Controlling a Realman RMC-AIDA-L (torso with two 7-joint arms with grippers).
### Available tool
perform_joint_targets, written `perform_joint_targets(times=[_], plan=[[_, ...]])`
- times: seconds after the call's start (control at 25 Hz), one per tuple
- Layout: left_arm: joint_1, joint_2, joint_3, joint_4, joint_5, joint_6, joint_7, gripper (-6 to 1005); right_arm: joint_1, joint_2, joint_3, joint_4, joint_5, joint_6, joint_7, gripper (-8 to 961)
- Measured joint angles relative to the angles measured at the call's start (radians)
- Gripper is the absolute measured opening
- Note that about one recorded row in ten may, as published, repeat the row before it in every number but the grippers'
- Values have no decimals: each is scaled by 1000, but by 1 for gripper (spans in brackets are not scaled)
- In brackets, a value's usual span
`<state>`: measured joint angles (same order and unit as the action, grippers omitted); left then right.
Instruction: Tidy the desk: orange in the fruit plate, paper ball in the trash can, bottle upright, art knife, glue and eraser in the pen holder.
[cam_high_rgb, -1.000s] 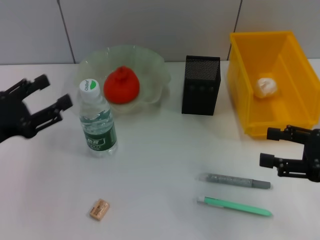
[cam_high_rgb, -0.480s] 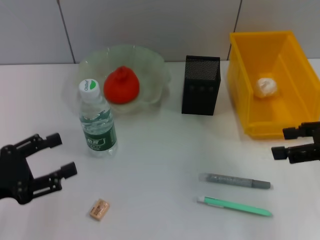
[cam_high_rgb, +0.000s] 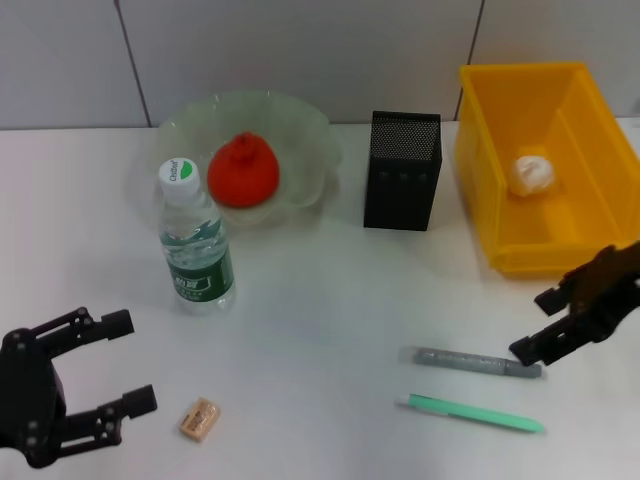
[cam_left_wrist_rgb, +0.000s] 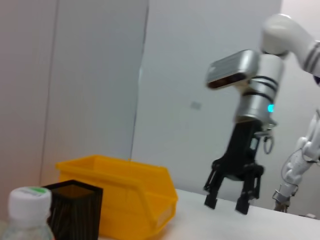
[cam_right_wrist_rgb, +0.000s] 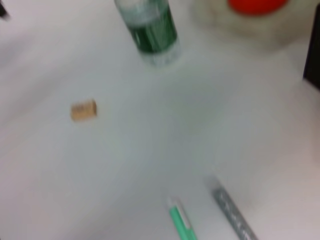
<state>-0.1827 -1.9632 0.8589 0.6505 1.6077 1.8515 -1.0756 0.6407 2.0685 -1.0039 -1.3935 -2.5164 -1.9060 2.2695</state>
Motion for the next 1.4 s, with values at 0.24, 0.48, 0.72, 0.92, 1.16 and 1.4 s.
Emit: perform_joint_targets(times=[0.24,0.48,0.72,0.92,1.16,1.4], plan=[[9,2,6,-29,2,2,38,808,101,9,-194,61,-46,51,89,815],[12,0,4,-39,3,-5,47,808,156,14,-376,147,-46,150,132,814],[12,-5,3,-40,3,-12,49,808,175,17,-525,202,-30,251,142,813],[13,-8,10,-40,3,-14,51,808,189,18,-622,246,8,307,143,813],[16,-8,6,-40,3,-15,70,808,190,19,-697,283,20,379,156,812],[17,-9,4,-42,3,-29,74,808,191,21,-743,313,20,429,164,811]])
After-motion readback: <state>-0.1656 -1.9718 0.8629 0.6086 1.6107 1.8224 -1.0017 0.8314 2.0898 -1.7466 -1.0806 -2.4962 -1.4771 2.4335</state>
